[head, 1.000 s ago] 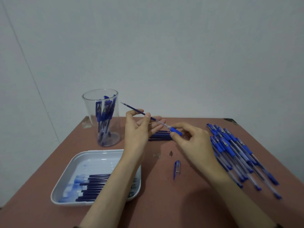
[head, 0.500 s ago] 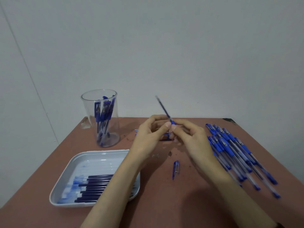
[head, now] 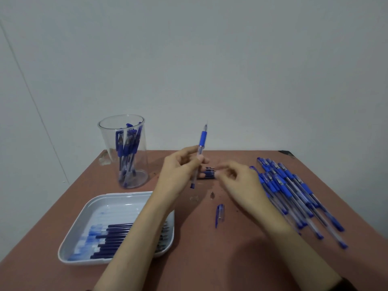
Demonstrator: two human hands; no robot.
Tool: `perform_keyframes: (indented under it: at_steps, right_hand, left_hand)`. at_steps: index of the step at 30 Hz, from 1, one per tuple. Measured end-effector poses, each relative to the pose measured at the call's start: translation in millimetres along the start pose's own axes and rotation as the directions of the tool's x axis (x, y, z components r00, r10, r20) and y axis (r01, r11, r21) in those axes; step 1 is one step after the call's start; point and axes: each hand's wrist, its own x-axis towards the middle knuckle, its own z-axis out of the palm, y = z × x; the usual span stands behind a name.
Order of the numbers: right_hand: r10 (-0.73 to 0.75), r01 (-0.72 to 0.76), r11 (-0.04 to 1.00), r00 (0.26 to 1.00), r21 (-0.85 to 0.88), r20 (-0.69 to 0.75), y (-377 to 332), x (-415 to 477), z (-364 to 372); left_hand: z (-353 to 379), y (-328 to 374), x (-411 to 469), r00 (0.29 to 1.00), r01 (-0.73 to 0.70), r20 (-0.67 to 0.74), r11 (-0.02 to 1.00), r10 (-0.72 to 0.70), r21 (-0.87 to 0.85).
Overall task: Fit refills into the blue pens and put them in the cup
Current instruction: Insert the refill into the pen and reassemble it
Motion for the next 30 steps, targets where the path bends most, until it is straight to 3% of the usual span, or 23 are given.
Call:
perform_keyframes:
  at_steps: [1,3,6,9,11,12,13,15,16,18,30]
  right_hand:
    - [-0.016,0.024,0.991,0.998,-0.134,0.057,1.2,-2.0,1.1]
    - [-0.001,0.04,0.975,0.984,-0.219,0.177,0.9,-6.5,3.5]
    - [0.025,0.034,0.974,0.967,-0.226,0.252,3.2,-4.4,6.0]
    - [0.061,-0.015,0.98,0.972,-0.198,0.226,6.7,1.2,5.4]
    - [0.094,-0.094,0.996,0.988,-0.004,0.125,10.1,6.5,-0.1]
    - [0.139,-0.15,0.969,0.988,0.196,0.069,11.5,9.6,-6.2]
    - [0.194,-0.192,0.883,0.98,0.429,0.039,12.3,12.9,-14.4]
    - [0.238,-0.191,0.591,0.97,0.784,0.057,11.8,16.6,-30.3]
    - [0.234,-0.178,0.475,0.97,0.862,0.071,10.5,17.0,-36.4]
    - [0.2,-0.159,0.374,0.976,0.914,0.087,8.7,16.2,-41.2]
    - [0.107,-0.148,0.518,0.988,0.842,0.107,3.2,12.8,-32.7]
  left_hand:
    - [-1.7,0.0,0.7,1.0,0.0,-0.027,1.0,-0.001,-0.013]
    - [-4.0,0.3,1.5,0.998,0.001,-0.068,1.0,-0.001,0.001]
    - [-4.7,0.4,2.3,0.995,0.01,-0.097,1.0,-0.009,0.014]
    - [-5.2,0.0,3.0,0.995,0.018,-0.094,0.997,-0.011,0.073]
    - [-5.3,0.0,2.6,0.997,0.021,-0.076,0.988,-0.01,0.152]
    - [-5.3,-0.6,2.3,0.998,0.013,-0.064,0.977,0.001,0.212]
    - [-4.9,-1.8,2.0,0.999,-0.004,-0.045,0.959,0.017,0.285]
    - [-3.5,-4.6,0.1,0.999,-0.048,0.01,0.911,0.048,0.41]
    - [-2.4,-5.8,-0.6,0.998,-0.066,0.038,0.896,0.055,0.44]
    - [-1.0,-7.5,-1.4,0.995,-0.087,0.076,0.878,0.058,0.47]
    - [-2.2,-7.3,-1.5,0.993,-0.112,0.084,0.856,0.08,0.504]
